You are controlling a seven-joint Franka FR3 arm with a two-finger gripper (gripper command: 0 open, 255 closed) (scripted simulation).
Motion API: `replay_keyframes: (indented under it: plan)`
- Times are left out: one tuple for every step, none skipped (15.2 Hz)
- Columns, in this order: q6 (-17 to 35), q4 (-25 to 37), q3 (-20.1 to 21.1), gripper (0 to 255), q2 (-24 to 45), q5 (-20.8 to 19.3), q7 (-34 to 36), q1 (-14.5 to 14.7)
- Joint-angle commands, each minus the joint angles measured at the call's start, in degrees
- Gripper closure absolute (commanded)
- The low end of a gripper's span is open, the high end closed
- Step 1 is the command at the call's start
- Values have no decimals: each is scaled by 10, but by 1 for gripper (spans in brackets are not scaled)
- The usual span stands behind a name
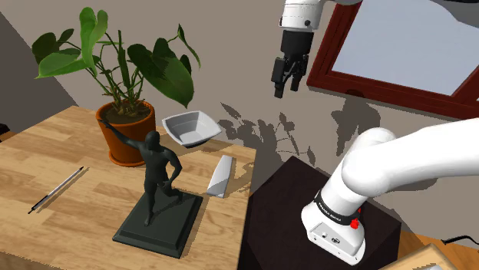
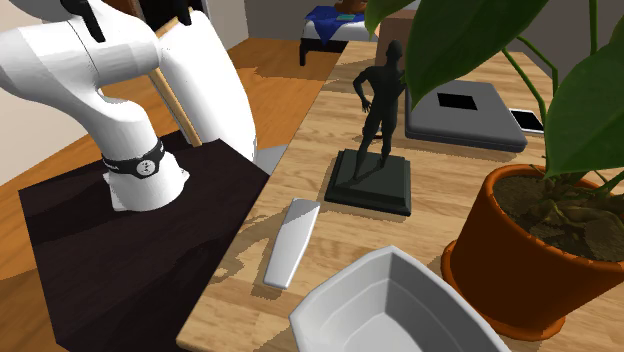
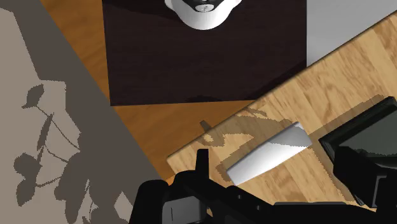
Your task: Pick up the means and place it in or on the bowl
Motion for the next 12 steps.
replay_keyframes:
  plan:
    - [0, 0, 0, 0, 0, 0, 0, 0]
    - [19, -19, 10, 0, -3, 8, 23, -3]
    - [38, -38, 20, 0, -6, 17, 45, -7]
    - [58, -56, 31, 0, -7, 25, 67, -10]
    - [79, -73, 41, 0, -7, 34, 89, -13]
    - [99, -89, 52, 0, -6, 42, 111, -16]
    - [121, -104, 63, 0, -4, 51, 133, -19]
    - [142, -119, 75, 0, 0, 59, 155, -21]
    - [165, -132, 86, 0, 6, 68, 177, -24]
    - [188, -145, 98, 0, 12, 77, 199, -26]
    - [211, -156, 110, 0, 21, 85, 220, -29]
    - [235, -167, 123, 0, 30, 94, 242, -32]
